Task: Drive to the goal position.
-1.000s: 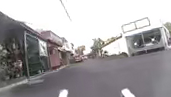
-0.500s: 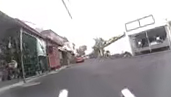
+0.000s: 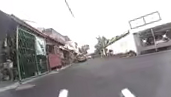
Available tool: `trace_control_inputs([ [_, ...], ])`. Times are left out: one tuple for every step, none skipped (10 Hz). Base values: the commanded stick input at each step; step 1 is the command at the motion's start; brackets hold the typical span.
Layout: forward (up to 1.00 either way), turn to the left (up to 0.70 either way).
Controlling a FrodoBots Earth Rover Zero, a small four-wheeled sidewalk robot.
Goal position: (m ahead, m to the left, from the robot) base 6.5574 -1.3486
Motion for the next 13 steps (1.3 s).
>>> trace_control_inputs([
  [1.00,0.00],
  [1.00,0.00],
  [1.00,0.00],
  [1.00,0.00],
  [1.00,0.00],
  [1.00,0.00],
  [1.00,0.00],
  [1.00,0.00],
  [1.00,0.00],
  [1.00,0.00],
  [1.00,0.00],
  [1.00,0.00],
  [1.00,0.00],
])
